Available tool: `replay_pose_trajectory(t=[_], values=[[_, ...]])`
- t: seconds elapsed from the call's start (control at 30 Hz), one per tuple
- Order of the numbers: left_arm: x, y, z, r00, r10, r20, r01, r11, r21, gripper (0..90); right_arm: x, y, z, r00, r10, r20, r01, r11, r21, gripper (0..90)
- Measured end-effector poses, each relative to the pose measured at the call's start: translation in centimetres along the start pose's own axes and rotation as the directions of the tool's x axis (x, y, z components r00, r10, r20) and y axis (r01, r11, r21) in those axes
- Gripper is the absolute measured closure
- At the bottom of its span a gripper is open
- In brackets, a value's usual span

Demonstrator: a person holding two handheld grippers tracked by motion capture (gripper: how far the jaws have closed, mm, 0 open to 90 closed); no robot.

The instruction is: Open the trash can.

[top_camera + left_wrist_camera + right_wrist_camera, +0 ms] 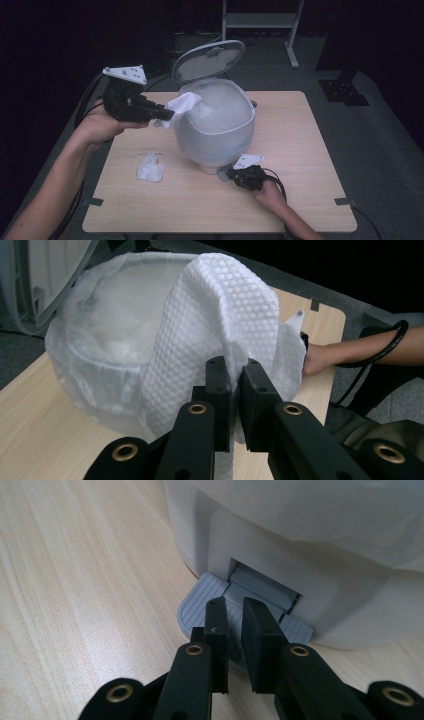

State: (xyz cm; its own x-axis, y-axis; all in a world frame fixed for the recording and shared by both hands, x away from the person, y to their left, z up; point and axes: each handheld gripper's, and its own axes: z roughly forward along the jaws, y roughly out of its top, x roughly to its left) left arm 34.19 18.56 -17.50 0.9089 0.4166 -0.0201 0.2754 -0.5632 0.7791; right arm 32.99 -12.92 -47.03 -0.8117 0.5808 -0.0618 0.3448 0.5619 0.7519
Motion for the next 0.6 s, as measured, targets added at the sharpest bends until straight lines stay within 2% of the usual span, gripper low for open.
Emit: replay_pose_trajectory(t=[0.6], values=[[0.5, 2.7, 3.3, 0.9997, 0.008, 0.023, -0.009, 0.9996, 0.028, 83.7, 0.0, 0.0, 0.0, 1.0, 0.0, -0.002, 0.0, 1.0, -0.002, 80.8]])
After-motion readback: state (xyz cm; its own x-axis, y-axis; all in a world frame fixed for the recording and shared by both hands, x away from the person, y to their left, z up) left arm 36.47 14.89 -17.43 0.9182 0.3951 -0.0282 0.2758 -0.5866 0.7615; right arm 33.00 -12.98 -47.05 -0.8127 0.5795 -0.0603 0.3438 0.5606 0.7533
